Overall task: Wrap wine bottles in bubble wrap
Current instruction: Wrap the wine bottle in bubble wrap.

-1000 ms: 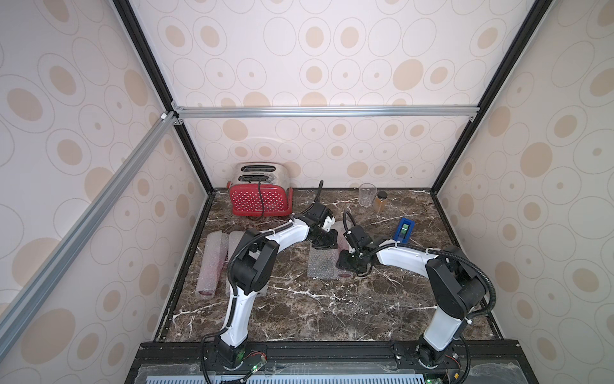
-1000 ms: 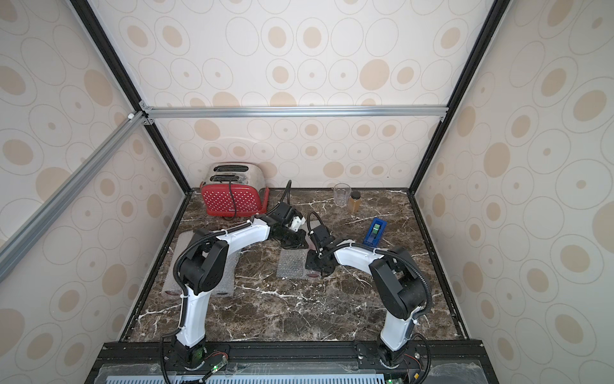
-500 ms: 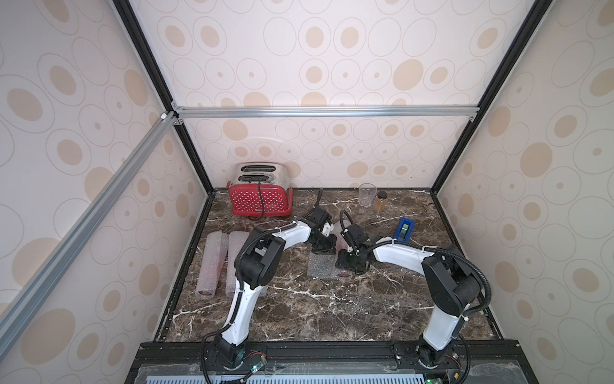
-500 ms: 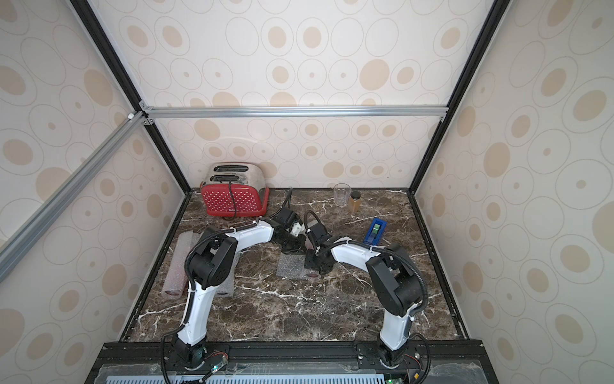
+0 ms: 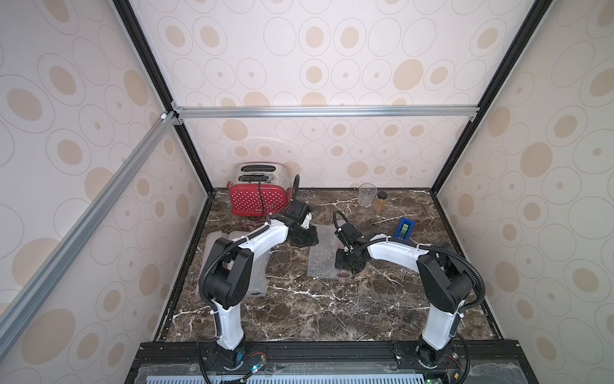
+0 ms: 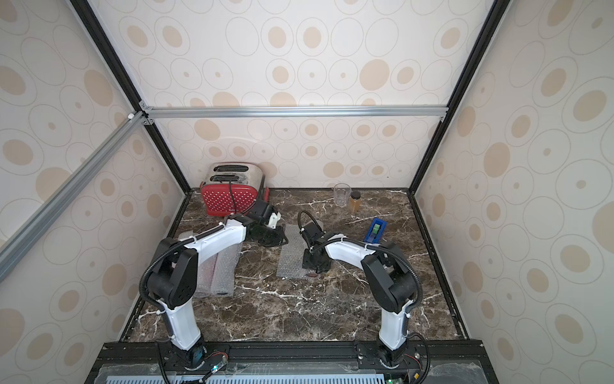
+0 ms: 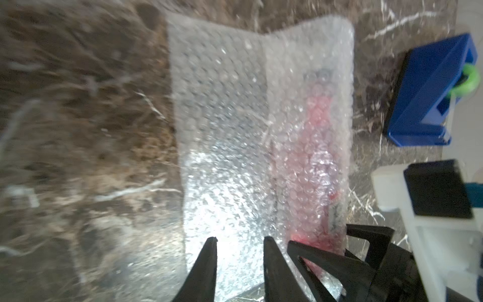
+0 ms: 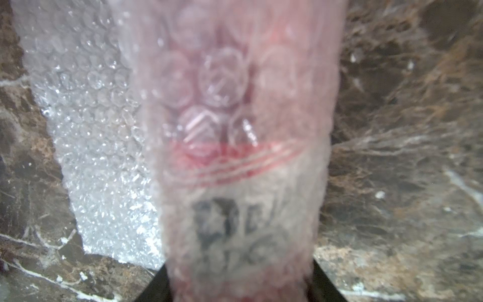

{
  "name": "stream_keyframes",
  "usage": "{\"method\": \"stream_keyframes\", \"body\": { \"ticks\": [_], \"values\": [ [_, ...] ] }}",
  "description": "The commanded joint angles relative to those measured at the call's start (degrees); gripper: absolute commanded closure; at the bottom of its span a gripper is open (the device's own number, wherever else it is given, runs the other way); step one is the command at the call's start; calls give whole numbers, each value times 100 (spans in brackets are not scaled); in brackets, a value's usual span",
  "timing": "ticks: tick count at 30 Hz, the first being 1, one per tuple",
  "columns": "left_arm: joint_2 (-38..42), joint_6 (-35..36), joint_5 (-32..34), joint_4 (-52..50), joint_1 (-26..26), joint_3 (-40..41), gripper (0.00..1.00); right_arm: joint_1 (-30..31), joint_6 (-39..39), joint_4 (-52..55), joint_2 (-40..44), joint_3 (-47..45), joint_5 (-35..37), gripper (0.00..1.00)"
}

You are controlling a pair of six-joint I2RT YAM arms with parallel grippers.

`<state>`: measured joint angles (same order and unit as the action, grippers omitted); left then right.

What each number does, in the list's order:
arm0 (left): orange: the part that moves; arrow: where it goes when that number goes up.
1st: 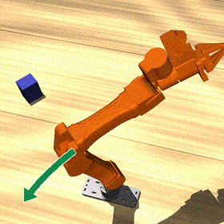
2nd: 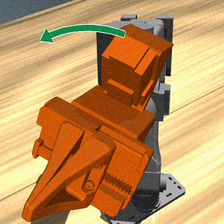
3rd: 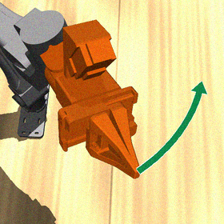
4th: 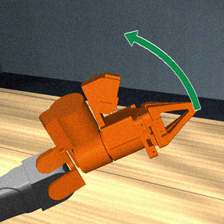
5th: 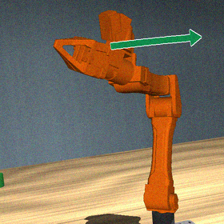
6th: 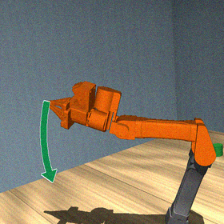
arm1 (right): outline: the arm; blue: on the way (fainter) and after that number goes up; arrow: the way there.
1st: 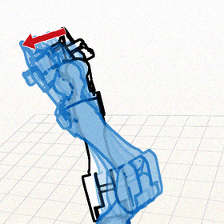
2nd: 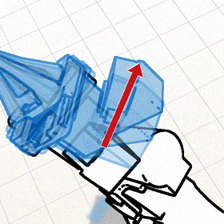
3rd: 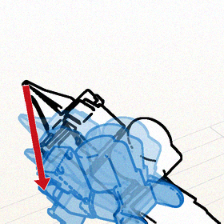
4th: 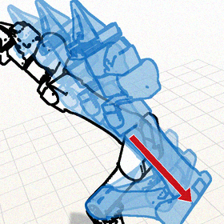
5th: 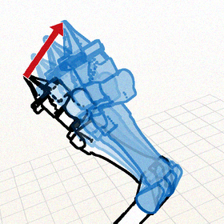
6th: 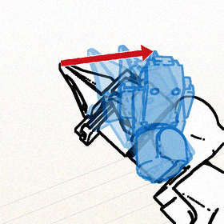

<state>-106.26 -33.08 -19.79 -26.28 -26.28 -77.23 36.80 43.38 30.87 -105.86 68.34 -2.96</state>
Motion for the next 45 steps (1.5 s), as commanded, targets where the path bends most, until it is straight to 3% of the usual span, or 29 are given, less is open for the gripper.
{"method": "stream_keyframes", "body": {
  "ticks": [1, 8, 18, 22, 26, 45],
  "values": [
    [-203, 125, 315, 75, 120, 239, 67, -11, -101, 578, -295, -68, 358, 57],
    [-703, -53, 5, 282, 115, 229, 63, -13, -137, 596, -237, -48, 347, 57],
    [-1133, -320, -499, 651, 81, 289, 72, -7, -158, 569, -290, -31, 298, 58],
    [-1169, -326, -495, 642, 70, 306, 82, -10, -172, 565, -286, -5, 305, 58],
    [-1035, -339, -506, 633, 71, 297, 100, -9, -188, 545, -294, 16, 295, 58],
    [-270, -721, -1827, 1377, -106, 313, 100, -6, -309, 506, -334, 102, 156, 58]
  ]
}}
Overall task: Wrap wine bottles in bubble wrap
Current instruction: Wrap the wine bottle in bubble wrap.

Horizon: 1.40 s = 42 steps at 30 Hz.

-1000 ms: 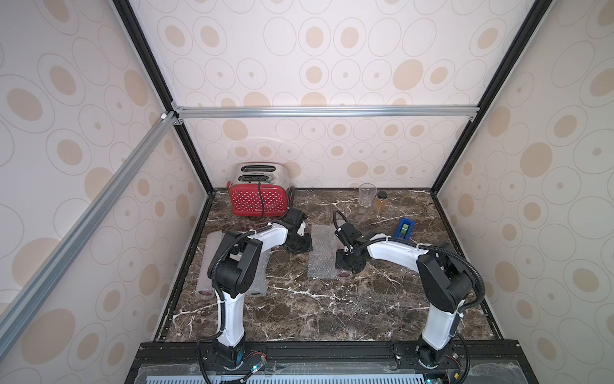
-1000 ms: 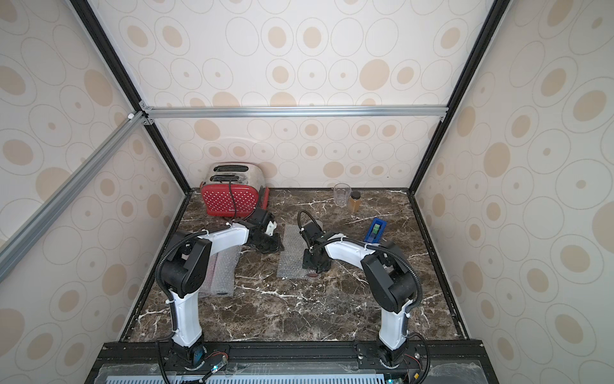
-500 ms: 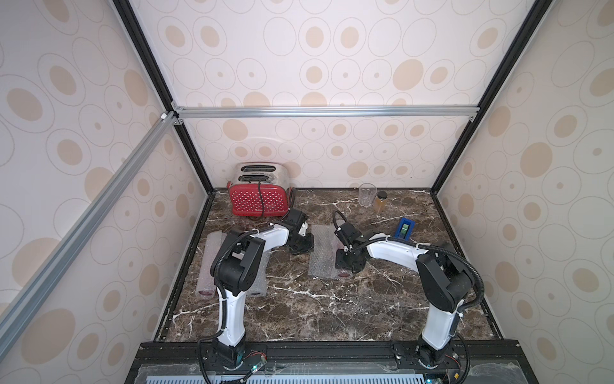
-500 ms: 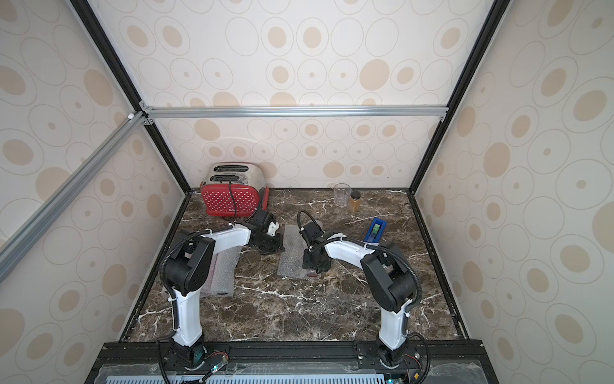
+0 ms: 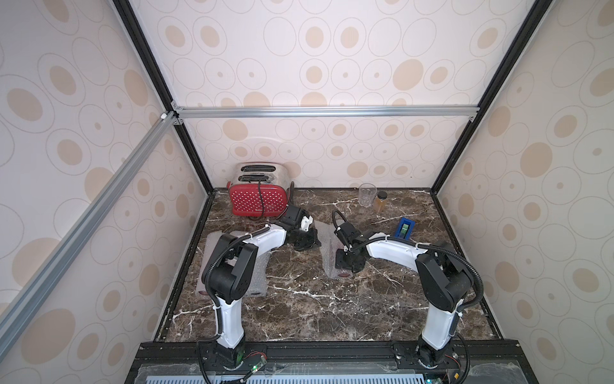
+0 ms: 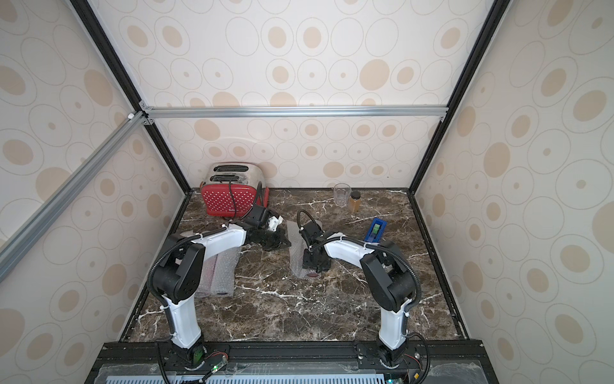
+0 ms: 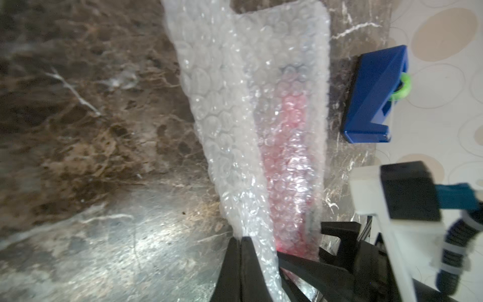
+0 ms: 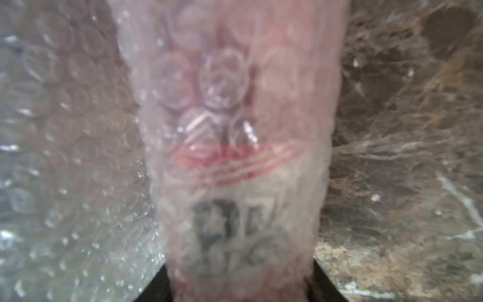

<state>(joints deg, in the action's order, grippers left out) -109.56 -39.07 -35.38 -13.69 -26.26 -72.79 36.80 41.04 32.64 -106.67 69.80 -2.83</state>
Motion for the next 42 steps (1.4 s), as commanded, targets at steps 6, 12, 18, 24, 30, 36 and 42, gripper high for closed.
{"method": "stream_keyframes", "body": {
  "ticks": [6, 12, 18, 24, 30, 36, 42],
  "values": [
    [-263, -280, -763, 192, -413, -554, 100, -8, -157, 289, -183, -89, 131, 58],
    [-700, -375, -1076, -7, -638, -1106, 100, -10, -201, 277, -135, -116, 103, 58],
    [-648, -309, -981, -51, -639, -1080, 100, -6, -202, 238, -152, -117, 77, 59],
    [-343, 192, -239, -935, -574, -1087, 98, -6, -201, 239, -139, -159, 81, 59],
    [566, 187, 1184, -758, 30, 105, 52, -12, -236, 247, -182, -133, 97, 59],
    [139, 339, 1177, -586, 278, 209, 39, -10, -209, 216, -172, -152, 80, 59],
    [-276, 370, 726, -169, 278, 292, 43, -11, -236, 276, -95, -125, 125, 59]
  ]
}}
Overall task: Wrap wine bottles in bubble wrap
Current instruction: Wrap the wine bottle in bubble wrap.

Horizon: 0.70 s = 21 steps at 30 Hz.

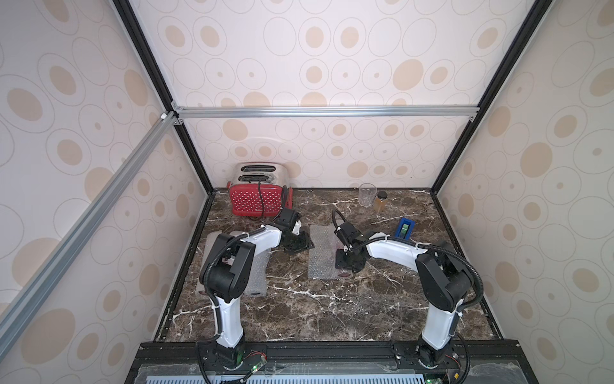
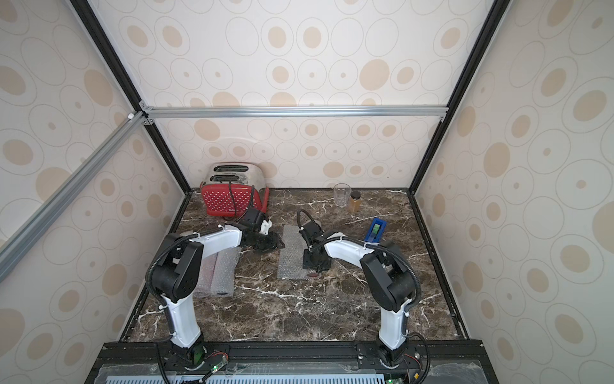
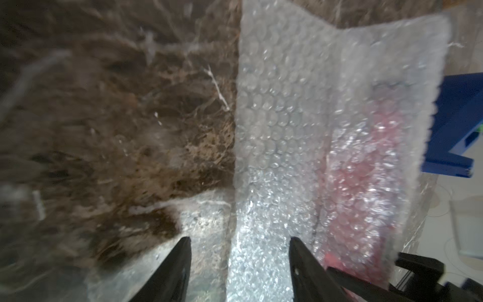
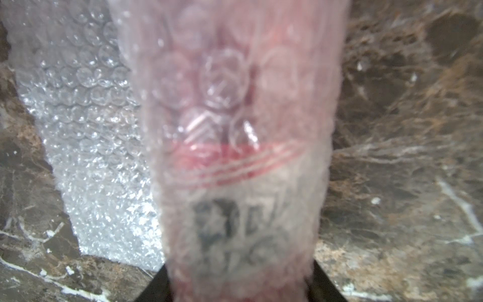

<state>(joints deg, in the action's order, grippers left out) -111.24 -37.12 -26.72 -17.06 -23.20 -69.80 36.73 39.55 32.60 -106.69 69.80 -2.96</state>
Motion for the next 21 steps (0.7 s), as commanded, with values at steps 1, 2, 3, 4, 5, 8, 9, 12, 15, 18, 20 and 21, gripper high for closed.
{"method": "stream_keyframes", "body": {
  "ticks": [1, 2, 3, 4, 5, 8, 9, 12, 15, 18, 20, 21],
  "values": [
    [-165, 169, -249, 227, -32, 9, 45, -4, -88, 273, -88, -116, 138, 59],
    [-228, 82, -450, 374, -31, 50, 46, 0, -82, 272, -96, -116, 134, 59],
    [-271, -72, -696, 606, -27, 128, 48, 0, -79, 265, -97, -116, 133, 59],
    [-288, -203, -838, 795, -35, 198, 49, -3, -79, 264, -97, -118, 122, 59],
    [-284, -328, -895, 920, -52, 282, 50, -6, -69, 264, -104, -116, 120, 59],
    [-221, -340, -879, 968, -80, 357, 54, 1, -70, 251, -98, -117, 112, 59],
    [-190, -343, -862, 959, -80, 370, 56, -4, -74, 264, -96, -116, 120, 59],
    [-128, -379, -860, 978, -80, 379, 62, -5, -80, 261, -88, -106, 129, 59],
    [-126, -420, -978, 1060, -83, 356, 65, -5, -86, 255, -94, -108, 126, 59],
    [-130, -394, -929, 995, -86, 327, 72, 1, -79, 238, -106, -107, 112, 59],
    [-117, -402, -905, 999, -89, 343, 77, -7, -79, 252, -106, -107, 112, 59],
    [-104, -438, -926, 1023, -86, 352, 80, -7, -79, 251, -98, -107, 120, 59]
  ]
}}
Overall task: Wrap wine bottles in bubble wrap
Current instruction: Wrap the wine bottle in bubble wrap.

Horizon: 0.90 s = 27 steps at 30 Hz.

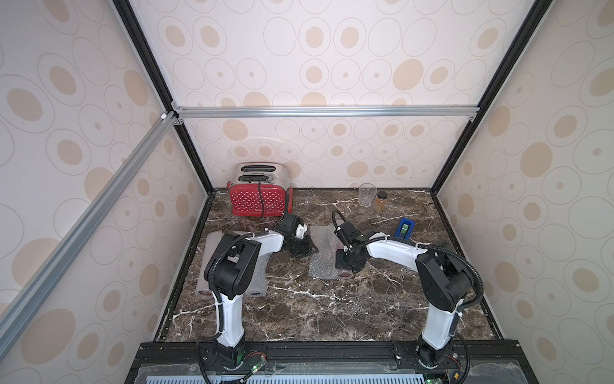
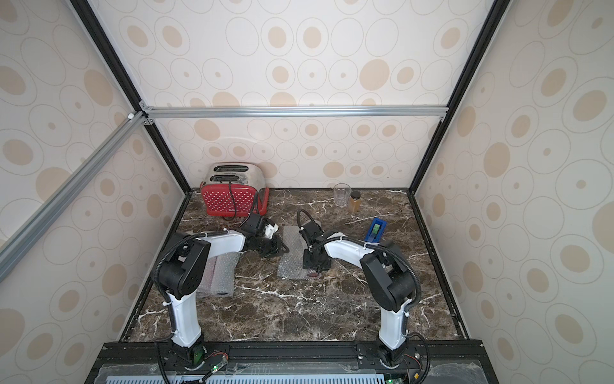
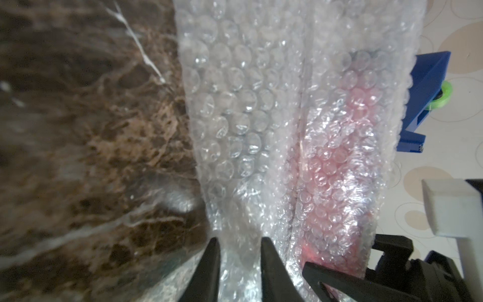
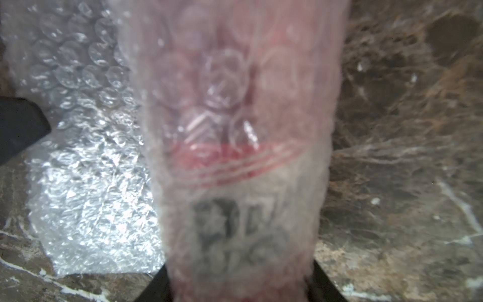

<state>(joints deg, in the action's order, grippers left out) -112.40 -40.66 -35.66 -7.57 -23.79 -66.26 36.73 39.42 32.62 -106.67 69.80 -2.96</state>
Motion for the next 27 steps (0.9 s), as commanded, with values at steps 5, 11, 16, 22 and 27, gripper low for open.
{"method": "stream_keyframes", "body": {
  "ticks": [5, 11, 16, 22, 27],
  "values": [
    [9, -392, -267, 365, -48, -10, 68, 0, -66, 251, -99, -116, 138, 59],
    [23, -999, -411, 868, -82, 289, 59, -4, -52, 236, -134, -106, 118, 59],
    [16, -1848, -599, 1679, -84, 717, 55, 0, -66, 253, -134, -92, 114, 59],
    [3, -2364, -650, 2347, -82, 1010, 50, -7, -81, 257, -135, -89, 128, 59],
    [143, -2519, -695, 2467, -77, 1021, 52, 0, -92, 255, -160, -69, 120, 59]
  ]
}}
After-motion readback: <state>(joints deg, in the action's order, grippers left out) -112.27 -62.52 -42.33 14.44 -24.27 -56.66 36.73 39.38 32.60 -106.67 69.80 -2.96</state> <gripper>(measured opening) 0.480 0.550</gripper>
